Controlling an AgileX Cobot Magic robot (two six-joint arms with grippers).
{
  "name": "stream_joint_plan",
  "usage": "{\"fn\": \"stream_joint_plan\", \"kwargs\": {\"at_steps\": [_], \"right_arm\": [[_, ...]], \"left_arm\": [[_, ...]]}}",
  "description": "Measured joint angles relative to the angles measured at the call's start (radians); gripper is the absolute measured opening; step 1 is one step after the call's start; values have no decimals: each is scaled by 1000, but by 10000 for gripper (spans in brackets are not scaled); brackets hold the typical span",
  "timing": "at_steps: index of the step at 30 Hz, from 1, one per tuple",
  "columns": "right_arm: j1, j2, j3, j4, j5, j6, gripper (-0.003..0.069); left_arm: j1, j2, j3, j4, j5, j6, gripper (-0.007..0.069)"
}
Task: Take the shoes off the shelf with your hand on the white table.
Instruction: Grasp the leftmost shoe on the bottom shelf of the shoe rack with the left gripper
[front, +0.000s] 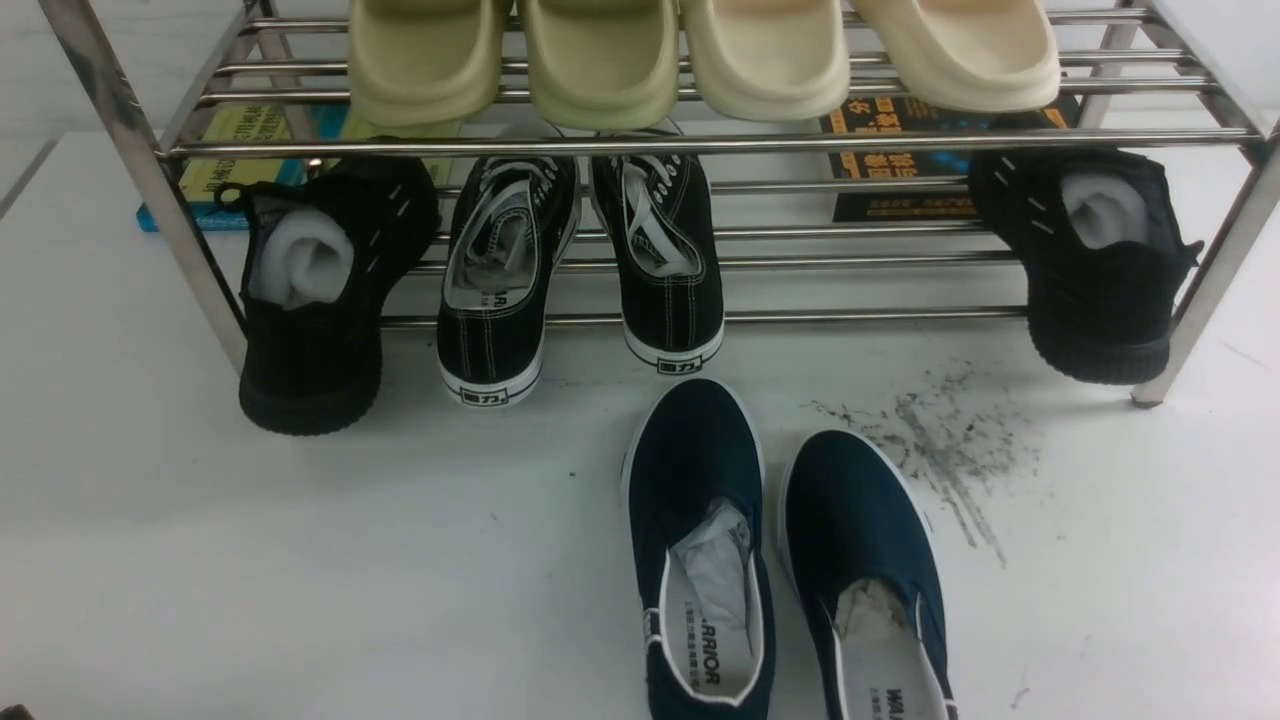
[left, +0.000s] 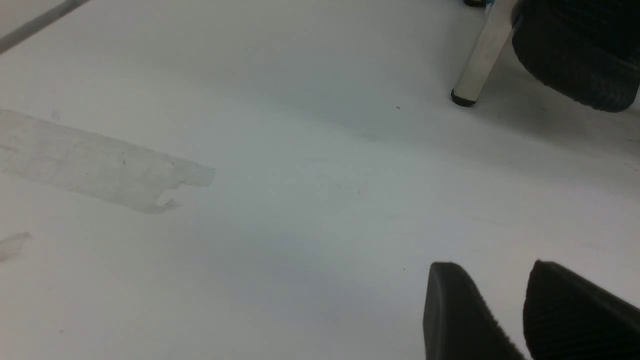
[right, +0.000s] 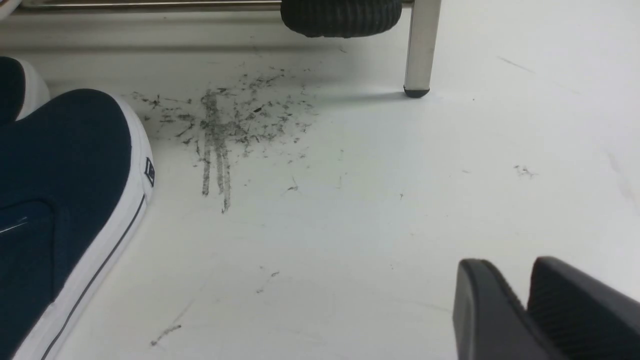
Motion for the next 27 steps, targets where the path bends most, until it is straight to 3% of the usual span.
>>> {"fn": "stream_joint_plan", "kwargs": {"at_steps": [27], "right_arm": [[0, 0, 0, 0, 0, 0, 204]], "left_arm": [[0, 0, 0, -9, 0, -5, 242]]}}
